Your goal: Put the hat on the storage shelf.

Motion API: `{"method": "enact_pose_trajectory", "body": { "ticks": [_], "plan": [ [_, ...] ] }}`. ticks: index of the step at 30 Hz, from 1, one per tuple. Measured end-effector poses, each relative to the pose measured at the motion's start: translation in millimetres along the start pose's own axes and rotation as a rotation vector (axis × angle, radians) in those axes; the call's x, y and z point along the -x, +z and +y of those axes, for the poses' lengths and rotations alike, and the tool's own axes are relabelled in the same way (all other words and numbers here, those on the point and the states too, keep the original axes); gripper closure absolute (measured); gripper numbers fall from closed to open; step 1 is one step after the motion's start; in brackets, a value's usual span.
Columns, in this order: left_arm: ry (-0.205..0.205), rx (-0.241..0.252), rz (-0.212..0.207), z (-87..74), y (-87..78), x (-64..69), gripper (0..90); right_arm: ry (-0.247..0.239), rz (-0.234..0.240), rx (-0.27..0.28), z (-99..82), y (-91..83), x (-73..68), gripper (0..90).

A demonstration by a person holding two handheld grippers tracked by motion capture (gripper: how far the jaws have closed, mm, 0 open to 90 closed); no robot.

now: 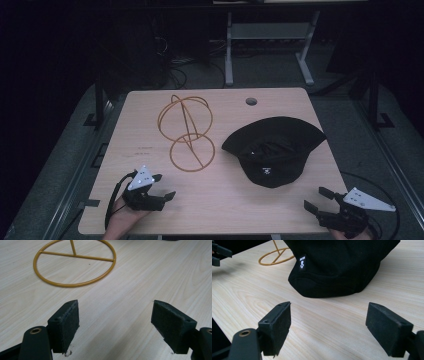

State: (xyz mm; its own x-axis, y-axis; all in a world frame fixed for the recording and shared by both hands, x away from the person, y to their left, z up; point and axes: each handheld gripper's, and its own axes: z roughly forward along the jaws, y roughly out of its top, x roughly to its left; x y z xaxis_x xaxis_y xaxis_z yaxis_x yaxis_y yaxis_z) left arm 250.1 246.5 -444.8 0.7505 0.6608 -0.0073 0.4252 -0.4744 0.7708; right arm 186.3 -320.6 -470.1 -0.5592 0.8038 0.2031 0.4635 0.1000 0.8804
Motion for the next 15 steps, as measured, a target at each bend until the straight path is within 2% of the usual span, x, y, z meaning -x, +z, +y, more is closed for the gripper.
{"method": "enact_pose_trajectory", "body": {
  "ticks": [15],
  "plan": [
    [0.0,0.012,-0.003,1.6,-0.6,0.9,20.8,0.008,0.005,0.006,0.0,0.3,1.6,19.2]
  ]
}}
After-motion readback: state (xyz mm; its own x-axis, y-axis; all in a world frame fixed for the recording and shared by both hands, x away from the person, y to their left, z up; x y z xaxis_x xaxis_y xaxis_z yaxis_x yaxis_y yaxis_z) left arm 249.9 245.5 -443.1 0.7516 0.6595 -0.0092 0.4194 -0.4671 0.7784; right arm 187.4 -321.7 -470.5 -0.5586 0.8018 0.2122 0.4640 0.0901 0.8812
